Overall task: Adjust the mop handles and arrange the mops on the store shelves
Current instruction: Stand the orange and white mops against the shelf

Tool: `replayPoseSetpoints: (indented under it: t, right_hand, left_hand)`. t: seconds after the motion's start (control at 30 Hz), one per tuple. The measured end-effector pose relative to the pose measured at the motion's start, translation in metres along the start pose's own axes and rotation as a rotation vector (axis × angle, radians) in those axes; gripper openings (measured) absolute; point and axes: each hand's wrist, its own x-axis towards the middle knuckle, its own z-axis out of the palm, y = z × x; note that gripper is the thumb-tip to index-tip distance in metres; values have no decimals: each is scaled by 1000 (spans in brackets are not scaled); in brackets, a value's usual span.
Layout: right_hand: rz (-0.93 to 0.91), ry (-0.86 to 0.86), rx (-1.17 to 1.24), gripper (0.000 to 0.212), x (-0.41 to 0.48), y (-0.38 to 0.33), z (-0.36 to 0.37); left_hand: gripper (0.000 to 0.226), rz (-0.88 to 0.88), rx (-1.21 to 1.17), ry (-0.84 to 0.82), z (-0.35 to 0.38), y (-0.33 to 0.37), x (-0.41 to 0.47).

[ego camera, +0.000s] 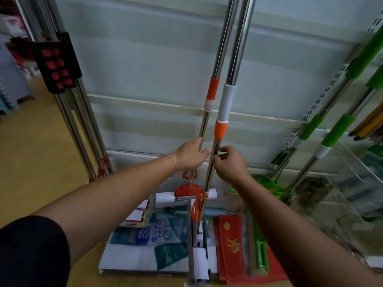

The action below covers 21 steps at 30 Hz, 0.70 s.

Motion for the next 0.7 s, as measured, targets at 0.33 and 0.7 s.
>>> replayPoseSetpoints:
  t: [0.33, 0.7]
  right_hand:
    - [82, -107, 36, 52, 6, 48, 38]
    - [66, -425, 279, 40, 40, 115, 61]
  left_hand:
    - [61, -90, -177, -133, 56, -48, 24]
    - [30, -196, -314, -74, 127, -93, 42]
